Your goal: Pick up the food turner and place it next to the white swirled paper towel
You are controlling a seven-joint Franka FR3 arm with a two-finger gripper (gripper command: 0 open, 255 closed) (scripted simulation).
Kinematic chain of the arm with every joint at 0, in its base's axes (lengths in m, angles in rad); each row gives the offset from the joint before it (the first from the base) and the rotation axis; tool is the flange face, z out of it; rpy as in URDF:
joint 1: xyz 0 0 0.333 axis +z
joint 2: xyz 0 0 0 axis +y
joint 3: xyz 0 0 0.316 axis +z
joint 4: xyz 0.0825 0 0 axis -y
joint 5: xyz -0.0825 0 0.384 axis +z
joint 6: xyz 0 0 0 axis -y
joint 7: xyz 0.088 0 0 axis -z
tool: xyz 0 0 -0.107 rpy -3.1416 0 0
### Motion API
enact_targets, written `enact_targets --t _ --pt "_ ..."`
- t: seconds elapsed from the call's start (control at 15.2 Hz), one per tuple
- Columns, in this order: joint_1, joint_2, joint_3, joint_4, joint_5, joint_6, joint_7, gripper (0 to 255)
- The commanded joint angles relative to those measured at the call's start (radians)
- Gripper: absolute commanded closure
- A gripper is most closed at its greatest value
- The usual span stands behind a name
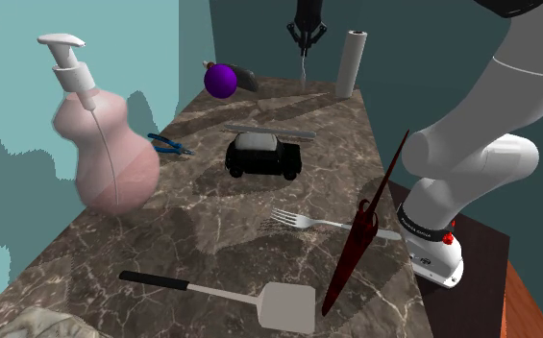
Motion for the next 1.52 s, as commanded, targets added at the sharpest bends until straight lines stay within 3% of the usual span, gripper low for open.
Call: enact_targets --t 0.0,1.45 --pt "-0.001 -0.003 -0.001 -0.033 0.002 0.031 -0.001 255" --pt "0.004 0.039 0.006 -0.271 -0.030 0.302 0.030 255"
